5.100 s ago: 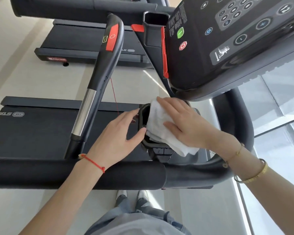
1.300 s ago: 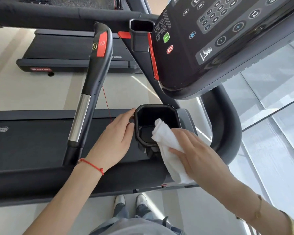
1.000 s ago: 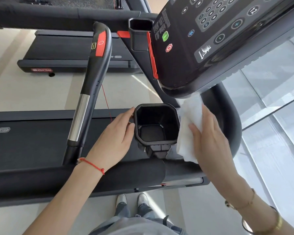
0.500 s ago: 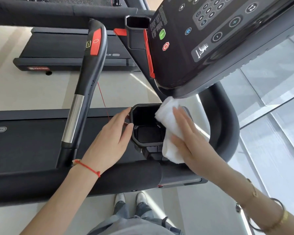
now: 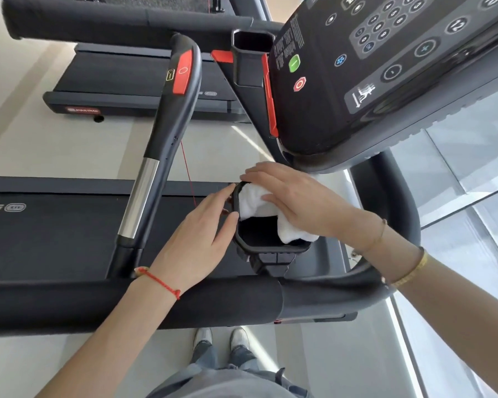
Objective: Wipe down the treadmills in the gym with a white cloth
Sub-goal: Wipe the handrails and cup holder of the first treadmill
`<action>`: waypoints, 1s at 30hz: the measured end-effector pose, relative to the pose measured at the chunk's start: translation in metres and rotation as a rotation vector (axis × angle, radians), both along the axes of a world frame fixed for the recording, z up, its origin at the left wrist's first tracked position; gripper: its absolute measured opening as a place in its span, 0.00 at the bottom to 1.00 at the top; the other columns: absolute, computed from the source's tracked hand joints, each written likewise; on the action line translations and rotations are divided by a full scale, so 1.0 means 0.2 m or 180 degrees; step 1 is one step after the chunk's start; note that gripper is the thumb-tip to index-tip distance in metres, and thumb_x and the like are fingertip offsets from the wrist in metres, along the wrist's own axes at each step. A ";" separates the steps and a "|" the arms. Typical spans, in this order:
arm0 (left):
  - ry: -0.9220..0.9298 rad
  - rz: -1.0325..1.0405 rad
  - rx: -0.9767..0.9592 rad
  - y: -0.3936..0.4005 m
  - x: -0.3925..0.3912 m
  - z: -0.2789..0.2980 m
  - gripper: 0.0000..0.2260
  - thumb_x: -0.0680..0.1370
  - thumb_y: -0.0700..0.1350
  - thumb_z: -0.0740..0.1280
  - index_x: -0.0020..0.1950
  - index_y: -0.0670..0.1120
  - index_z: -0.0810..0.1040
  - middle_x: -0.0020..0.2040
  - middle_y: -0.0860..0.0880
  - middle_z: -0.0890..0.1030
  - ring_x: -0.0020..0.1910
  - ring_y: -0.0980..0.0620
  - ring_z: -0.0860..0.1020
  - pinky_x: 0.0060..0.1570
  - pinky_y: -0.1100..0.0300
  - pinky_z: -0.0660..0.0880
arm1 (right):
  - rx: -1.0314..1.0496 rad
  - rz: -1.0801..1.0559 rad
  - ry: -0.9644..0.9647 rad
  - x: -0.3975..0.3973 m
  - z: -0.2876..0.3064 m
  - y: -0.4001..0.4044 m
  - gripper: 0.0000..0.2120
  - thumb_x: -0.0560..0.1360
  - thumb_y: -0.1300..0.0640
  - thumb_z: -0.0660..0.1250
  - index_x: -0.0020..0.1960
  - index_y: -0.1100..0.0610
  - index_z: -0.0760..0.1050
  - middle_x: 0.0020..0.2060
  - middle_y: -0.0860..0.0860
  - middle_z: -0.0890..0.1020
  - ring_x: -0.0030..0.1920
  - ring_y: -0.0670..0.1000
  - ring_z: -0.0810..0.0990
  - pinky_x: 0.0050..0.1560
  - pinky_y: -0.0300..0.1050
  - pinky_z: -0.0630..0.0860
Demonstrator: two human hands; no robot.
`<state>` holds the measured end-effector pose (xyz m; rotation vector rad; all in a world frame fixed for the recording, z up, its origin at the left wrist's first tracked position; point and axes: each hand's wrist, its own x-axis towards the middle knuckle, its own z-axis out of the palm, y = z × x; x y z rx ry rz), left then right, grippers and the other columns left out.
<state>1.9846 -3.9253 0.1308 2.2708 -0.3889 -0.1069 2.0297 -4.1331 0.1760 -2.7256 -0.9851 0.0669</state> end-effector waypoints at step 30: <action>0.0161 0.0122 -0.0033 0.01 0.00 0.01 0.16 0.81 0.55 0.56 0.68 0.54 0.68 0.60 0.58 0.75 0.59 0.61 0.73 0.59 0.55 0.74 | -0.0473 -0.0018 0.0237 0.16 -0.03 0.07 0.24 0.81 0.52 0.57 0.76 0.50 0.58 0.67 0.48 0.72 0.60 0.54 0.75 0.57 0.52 0.73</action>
